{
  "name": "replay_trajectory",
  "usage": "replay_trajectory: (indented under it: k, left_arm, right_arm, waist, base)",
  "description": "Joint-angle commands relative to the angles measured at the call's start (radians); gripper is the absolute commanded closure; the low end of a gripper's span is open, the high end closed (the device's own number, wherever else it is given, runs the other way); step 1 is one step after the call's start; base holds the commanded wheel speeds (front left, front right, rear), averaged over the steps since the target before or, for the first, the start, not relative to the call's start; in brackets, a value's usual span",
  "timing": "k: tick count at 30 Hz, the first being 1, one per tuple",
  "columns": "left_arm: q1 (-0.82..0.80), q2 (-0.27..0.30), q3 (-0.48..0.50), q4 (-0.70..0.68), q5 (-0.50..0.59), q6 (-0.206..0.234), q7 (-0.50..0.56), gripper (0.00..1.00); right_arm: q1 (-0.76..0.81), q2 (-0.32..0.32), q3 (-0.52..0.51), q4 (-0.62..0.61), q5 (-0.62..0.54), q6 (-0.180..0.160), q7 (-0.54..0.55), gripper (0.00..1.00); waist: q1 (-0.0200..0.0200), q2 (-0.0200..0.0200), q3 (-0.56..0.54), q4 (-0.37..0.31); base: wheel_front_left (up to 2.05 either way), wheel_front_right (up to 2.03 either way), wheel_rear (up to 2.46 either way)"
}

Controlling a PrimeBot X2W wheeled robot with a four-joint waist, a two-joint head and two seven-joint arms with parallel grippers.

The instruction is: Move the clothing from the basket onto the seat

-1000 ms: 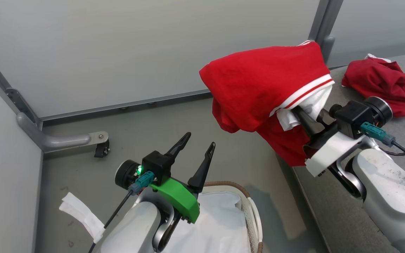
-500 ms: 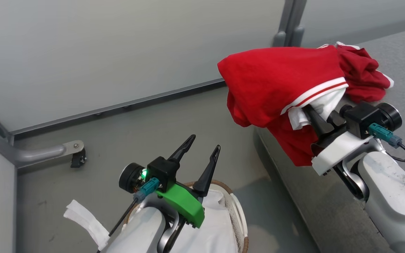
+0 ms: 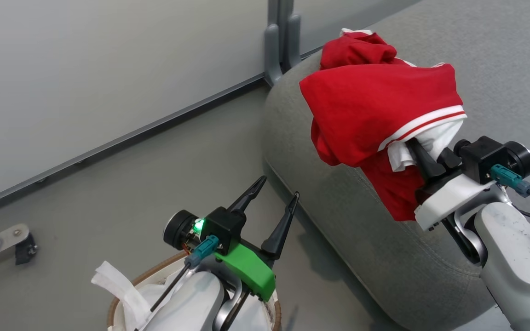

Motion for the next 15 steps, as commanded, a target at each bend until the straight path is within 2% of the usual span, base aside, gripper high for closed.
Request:
replay_trajectory:
  k: [1,8,15]
  left_arm:
    - [-0.007,0.004,-0.001,0.004,0.01,-0.003,0.001,0.0]
    - [-0.029,0.003,-0.031,0.016,0.017,-0.003,0.001,0.0]
    - [-0.058,0.011,-0.064,0.02,0.021,-0.003,0.001,0.0]
  right_arm:
    - [0.009,0.007,-0.007,0.0,-0.006,-0.001,-0.002,1.0]
    - [0.018,0.03,-0.053,0.026,-0.026,-0.001,-0.002,1.0]
    - [-0.016,0.038,-0.095,0.039,-0.039,-0.001,-0.002,1.0]
  waist:
    - [0.0,-0.0001,0.043,-0.098]
    - [0.0,-0.0001,0.068,-0.135]
    - [0.0,-0.0001,0.107,-0.114]
  base:
    - [0.0,0.0,0.0]
    - [0.0,0.0,0.0]
    - [0.0,0.0,0.0]
